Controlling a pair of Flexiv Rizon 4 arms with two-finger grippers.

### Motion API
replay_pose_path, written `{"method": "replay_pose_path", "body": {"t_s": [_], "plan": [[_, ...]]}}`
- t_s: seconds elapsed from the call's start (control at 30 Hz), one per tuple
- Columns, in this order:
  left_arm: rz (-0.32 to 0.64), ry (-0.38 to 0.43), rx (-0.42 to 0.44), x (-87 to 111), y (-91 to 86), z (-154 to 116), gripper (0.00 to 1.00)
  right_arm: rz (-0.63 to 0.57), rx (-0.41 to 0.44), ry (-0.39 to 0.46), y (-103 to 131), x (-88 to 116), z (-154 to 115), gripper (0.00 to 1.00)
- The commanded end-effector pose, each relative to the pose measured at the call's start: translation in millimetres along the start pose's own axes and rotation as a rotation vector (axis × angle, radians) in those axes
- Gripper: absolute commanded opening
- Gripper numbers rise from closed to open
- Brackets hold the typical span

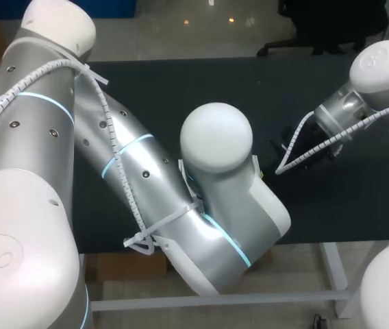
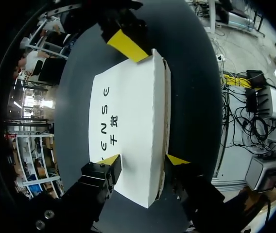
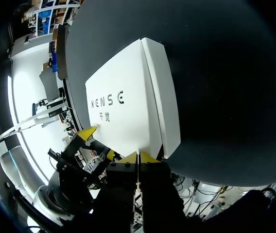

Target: Assemble the packaging by folding the flat box into shape, placing the metal phone stand inside, and closing the box properly

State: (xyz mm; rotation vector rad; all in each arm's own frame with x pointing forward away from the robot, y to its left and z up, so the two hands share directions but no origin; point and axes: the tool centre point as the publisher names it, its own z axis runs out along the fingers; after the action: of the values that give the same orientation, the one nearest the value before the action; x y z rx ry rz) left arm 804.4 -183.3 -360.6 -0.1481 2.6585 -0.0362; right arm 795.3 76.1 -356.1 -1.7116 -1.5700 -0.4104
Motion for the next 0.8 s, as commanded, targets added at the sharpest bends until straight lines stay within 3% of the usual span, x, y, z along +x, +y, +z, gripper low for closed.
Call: {"method": "replay_pose_path", "body": {"t_s": [0.03,0.6,0.8], "plan": [[0.001,-0.010,-0.001,4.4,-0.2,-1.0,0.59,-0.001,0.004,0.005,1.6,-1.2,0.7,0.00],[-0.013,-0.042,0.033,5.7,6.8,-17.3,0.55,0.001,0.006,0.005,2.5,-0.9,2.2,0.00],[-0.059,-0.045,0.077,0.5,12.6,-30.4,0.38,0.004,0.007,0.007,2.9,-1.8,2.8,0.00]]}}
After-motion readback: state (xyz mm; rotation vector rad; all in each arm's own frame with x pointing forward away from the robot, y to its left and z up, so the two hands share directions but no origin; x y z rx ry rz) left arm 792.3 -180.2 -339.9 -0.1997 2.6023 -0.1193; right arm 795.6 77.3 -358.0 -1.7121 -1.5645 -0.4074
